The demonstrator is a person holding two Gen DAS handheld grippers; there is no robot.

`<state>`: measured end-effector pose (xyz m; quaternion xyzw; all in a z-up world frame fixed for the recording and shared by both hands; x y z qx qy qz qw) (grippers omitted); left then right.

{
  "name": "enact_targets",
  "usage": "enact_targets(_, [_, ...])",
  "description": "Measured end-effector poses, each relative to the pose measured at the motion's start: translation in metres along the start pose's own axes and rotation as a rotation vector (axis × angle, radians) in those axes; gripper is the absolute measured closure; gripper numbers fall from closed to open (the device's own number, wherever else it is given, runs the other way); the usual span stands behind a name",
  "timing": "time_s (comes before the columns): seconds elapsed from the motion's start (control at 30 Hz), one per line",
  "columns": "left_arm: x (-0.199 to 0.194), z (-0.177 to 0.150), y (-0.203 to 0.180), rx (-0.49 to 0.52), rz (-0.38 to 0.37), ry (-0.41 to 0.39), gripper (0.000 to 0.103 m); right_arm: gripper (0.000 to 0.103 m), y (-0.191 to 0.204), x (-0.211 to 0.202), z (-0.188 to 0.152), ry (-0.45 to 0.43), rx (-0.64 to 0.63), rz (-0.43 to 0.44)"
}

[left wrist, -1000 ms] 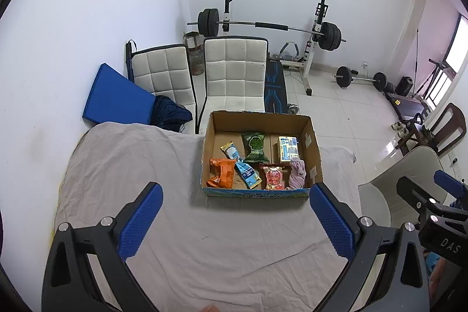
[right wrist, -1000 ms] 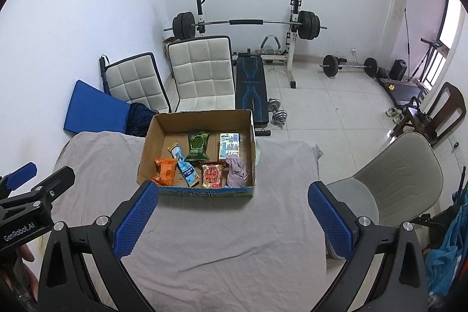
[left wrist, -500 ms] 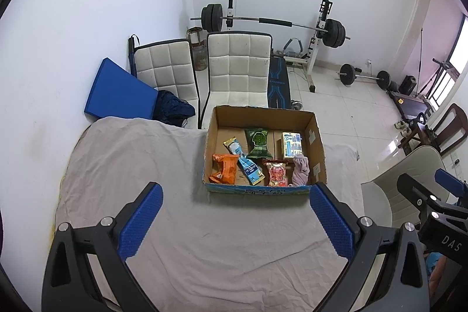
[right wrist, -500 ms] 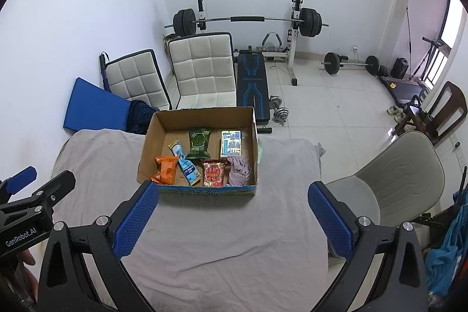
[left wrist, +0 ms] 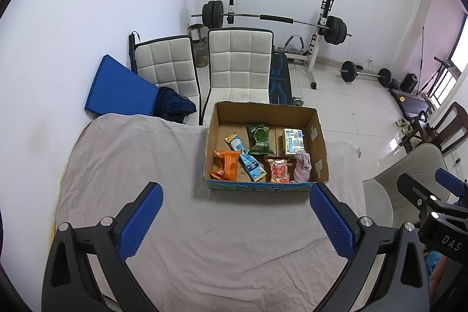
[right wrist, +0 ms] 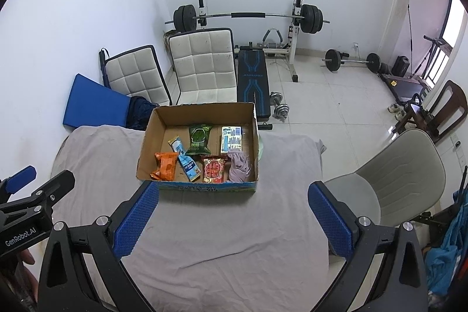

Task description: Organize soft objects

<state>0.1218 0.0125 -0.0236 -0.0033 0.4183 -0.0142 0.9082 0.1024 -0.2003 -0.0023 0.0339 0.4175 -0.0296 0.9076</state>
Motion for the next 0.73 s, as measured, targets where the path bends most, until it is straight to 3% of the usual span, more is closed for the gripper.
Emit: enact_targets(0.73, [0.0019, 0.0001, 0.0042, -0.006, 0.009, 0.000, 0.000, 0.000, 0.0021, 0.0042, -0.0031, 0.003, -0.003, 0.002])
Point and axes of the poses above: each gripper's, at about its wrist camera, not at the fingertips, and x roughly the way its jaws point, y to its left, z to its top, the point moved 8 cm from there along x, roughly the way its jaws point, and after that the axes turned 5 degrees about -y, right-handed, at the moved point
